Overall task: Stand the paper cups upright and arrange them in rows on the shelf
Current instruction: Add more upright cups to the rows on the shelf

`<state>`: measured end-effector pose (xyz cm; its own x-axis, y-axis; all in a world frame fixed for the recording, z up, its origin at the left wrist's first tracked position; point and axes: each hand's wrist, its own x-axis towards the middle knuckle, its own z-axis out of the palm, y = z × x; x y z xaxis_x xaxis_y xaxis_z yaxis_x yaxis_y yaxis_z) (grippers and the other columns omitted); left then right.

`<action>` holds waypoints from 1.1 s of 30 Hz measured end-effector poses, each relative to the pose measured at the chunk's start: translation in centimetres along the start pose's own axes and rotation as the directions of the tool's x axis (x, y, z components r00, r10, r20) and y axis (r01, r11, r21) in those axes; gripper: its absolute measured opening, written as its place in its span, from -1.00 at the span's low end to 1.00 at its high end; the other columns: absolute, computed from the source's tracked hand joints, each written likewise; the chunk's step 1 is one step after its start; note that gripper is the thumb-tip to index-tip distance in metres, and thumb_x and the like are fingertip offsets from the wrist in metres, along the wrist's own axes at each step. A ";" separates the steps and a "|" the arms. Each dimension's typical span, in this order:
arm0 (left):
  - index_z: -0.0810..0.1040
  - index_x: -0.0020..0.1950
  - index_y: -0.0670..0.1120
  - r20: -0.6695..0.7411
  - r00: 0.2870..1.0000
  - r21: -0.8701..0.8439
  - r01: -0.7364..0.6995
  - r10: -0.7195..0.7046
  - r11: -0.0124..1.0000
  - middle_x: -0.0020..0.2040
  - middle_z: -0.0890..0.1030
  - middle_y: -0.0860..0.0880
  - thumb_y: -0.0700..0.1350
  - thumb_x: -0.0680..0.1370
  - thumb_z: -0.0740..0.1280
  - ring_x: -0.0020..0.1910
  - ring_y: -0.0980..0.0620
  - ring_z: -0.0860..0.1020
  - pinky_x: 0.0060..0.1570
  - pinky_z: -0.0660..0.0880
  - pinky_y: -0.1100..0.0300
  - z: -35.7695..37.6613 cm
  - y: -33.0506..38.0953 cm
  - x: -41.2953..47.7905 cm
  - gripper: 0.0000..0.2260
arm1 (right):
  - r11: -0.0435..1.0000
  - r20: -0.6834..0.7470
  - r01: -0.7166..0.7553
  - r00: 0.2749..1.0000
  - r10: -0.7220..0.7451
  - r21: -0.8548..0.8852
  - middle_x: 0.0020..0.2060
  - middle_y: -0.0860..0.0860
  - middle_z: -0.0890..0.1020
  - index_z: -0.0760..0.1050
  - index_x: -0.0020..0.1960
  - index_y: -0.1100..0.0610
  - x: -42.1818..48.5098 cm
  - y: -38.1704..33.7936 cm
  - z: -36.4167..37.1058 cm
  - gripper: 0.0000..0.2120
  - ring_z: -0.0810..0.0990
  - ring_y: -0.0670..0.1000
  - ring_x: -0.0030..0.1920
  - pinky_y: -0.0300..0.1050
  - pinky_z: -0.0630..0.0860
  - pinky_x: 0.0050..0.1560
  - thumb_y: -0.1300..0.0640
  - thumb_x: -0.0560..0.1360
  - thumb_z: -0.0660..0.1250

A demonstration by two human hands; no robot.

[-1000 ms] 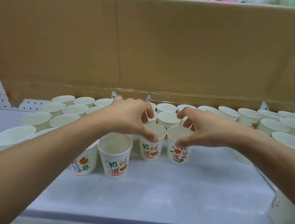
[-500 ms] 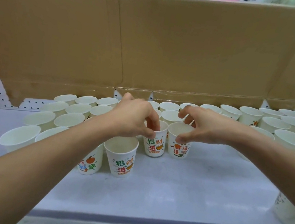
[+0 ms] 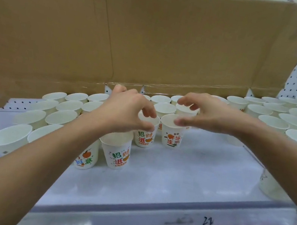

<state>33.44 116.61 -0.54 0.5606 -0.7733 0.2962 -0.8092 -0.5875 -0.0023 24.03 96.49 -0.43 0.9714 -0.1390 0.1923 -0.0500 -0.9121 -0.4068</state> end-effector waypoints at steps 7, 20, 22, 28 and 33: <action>0.52 0.24 0.20 -0.122 0.988 -0.523 -0.147 0.096 0.840 0.09 0.50 0.32 0.17 0.42 0.41 0.07 0.37 0.45 0.07 0.37 0.36 1.0 9.0 -2.7 -0.61 | 0.961 -0.312 0.059 0.950 0.029 0.269 -0.07 -0.11 0.69 0.63 0.08 -0.01 -9.2 3.4 -6.2 -0.83 0.65 -0.16 -0.02 -0.15 0.55 0.12 0.08 0.49 0.40; 0.27 0.42 0.18 -0.159 0.987 -0.636 -0.103 0.002 0.765 0.30 0.43 0.18 0.42 0.25 0.40 0.25 0.14 0.38 0.26 0.38 -0.03 7.4 24.7 1.4 -0.19 | 0.962 -0.408 -0.273 0.881 0.240 -0.026 0.23 -0.05 0.53 0.43 0.34 -0.01 -18.8 13.3 -5.3 -0.40 0.46 0.00 0.20 -0.05 0.41 0.19 -0.21 0.36 0.35; 0.33 0.39 0.15 -0.167 0.986 -0.597 -0.077 -0.029 0.798 0.23 0.48 0.18 0.37 0.30 0.41 0.20 0.15 0.40 0.23 0.39 -0.01 7.4 24.9 1.7 -0.28 | 0.953 -0.366 -0.293 0.897 0.246 -0.079 0.27 -0.03 0.51 0.36 0.39 -0.01 -18.4 13.7 -5.3 -0.31 0.44 0.02 0.23 -0.05 0.37 0.18 -0.26 0.33 0.34; 0.39 0.35 0.15 -0.083 0.992 -0.624 0.021 -0.092 0.781 0.19 0.49 0.19 0.19 0.34 0.49 0.15 0.17 0.42 0.24 0.41 0.07 6.3 22.5 0.8 -0.39 | 0.938 -0.287 -0.337 0.909 0.302 -0.082 0.28 0.05 0.51 0.34 0.40 0.00 -17.2 14.1 -5.7 -0.33 0.45 0.08 0.26 0.00 0.41 0.17 -0.19 0.36 0.37; 0.44 0.27 0.22 0.008 0.986 -0.578 0.142 -0.168 0.804 0.12 0.50 0.25 0.16 0.30 0.50 0.08 0.24 0.45 0.14 0.47 0.15 4.7 17.1 -1.3 -0.44 | 0.930 -0.240 -0.355 0.915 0.324 -0.099 0.24 0.05 0.51 0.39 0.32 -0.04 -16.2 13.9 -5.7 -0.44 0.47 0.09 0.18 -0.01 0.41 0.10 -0.15 0.37 0.40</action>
<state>19.71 106.46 -5.51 0.6900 -0.6653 0.2851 -0.6726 -0.4438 0.5922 6.31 83.90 -4.10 0.8173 -0.5151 0.2582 -0.4144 -0.8368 -0.3579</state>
